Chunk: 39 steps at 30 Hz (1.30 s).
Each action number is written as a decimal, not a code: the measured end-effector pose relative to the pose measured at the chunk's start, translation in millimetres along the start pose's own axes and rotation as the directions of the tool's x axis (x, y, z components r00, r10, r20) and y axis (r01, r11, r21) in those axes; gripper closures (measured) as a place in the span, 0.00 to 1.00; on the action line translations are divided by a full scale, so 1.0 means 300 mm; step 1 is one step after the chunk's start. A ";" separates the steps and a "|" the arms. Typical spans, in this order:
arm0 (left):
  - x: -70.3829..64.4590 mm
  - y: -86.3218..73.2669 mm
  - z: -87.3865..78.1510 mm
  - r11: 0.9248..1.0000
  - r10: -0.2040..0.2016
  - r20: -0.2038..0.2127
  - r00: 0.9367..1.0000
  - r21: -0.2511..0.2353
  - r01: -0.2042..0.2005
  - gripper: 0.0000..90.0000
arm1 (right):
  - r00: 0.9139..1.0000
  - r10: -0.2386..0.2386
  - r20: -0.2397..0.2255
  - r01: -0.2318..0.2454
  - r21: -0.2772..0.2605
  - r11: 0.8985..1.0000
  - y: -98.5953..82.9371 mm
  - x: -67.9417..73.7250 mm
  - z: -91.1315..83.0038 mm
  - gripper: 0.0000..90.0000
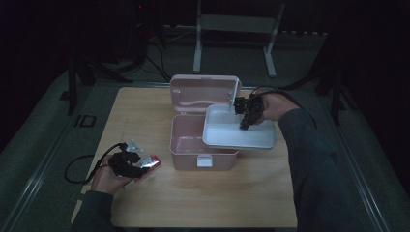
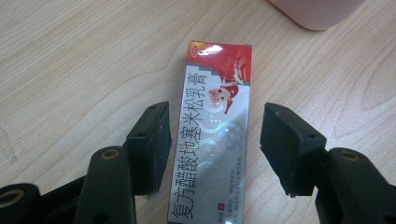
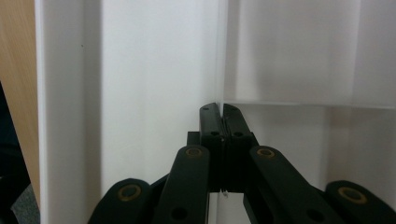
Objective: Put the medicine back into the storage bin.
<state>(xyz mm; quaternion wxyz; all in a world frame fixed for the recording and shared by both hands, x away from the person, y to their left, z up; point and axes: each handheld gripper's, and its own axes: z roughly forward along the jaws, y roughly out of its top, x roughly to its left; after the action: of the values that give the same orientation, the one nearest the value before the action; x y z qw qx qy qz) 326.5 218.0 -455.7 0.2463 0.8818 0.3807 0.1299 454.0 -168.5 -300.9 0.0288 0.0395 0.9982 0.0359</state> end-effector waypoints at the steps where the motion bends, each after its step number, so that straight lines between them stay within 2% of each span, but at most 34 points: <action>1: 0.000 0.000 0.000 1.000 0.000 0.000 1.000 0.000 0.000 0.47 | 1.000 -0.001 -0.002 0.001 -0.006 1.000 -0.017 0.000 0.000 1.00; 5: 0.000 0.000 0.002 1.000 -0.002 0.003 1.000 -0.001 0.002 0.47 | 0.999 0.033 -0.001 -0.033 -0.018 0.999 -0.090 -0.001 -0.007 1.00; 6: 0.000 0.000 0.003 1.000 -0.002 0.003 1.000 0.001 0.002 0.47 | 0.999 0.049 0.001 -0.049 -0.012 0.999 -0.124 -0.002 -0.005 1.00; 7: 0.000 0.000 0.004 1.000 0.000 0.001 1.000 0.003 0.000 0.47 | 0.999 0.049 0.001 -0.049 -0.012 0.999 -0.124 -0.002 -0.005 1.00; 13: 0.000 0.000 0.005 1.000 0.001 0.003 1.000 0.003 -0.001 0.47 | 0.997 0.081 0.000 -0.081 -0.019 0.997 -0.224 -0.003 -0.005 0.99; 14: 0.000 0.000 0.005 1.000 0.001 0.004 1.000 0.004 -0.001 0.47 | 0.997 0.081 0.000 -0.081 -0.019 0.997 -0.224 -0.003 -0.005 0.99; 21: 0.002 -0.001 0.007 1.000 0.001 0.007 1.000 0.007 -0.001 0.48 | 0.989 0.147 0.011 -0.146 -0.029 0.989 -0.331 -0.002 -0.014 1.00; 26: 0.002 -0.001 0.007 1.000 0.001 0.009 1.000 0.007 -0.001 0.48 | 0.985 0.170 0.016 -0.170 -0.034 0.985 -0.372 -0.006 -0.015 1.00; 31: 0.002 -0.002 0.008 1.000 0.004 0.010 1.000 0.008 -0.004 0.48 | 0.977 0.213 0.035 -0.213 0.009 0.977 -0.420 -0.013 -0.001 1.00; 34: -0.001 0.000 0.011 1.000 0.003 0.011 1.000 0.008 -0.003 0.48 | 0.968 0.247 0.043 -0.247 -0.010 0.969 -0.448 -0.020 0.028 1.00; 39: -0.003 0.000 0.012 1.000 0.006 0.014 1.000 0.012 -0.006 0.48 | 0.963 0.267 0.046 -0.266 -0.024 0.964 -0.449 -0.031 0.085 1.00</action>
<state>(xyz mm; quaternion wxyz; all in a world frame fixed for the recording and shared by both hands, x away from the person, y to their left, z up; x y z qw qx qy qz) 327.6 216.0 -458.8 0.2434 0.8852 0.3771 0.1221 454.3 -301.4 -335.7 0.0483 0.1738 0.9825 0.0474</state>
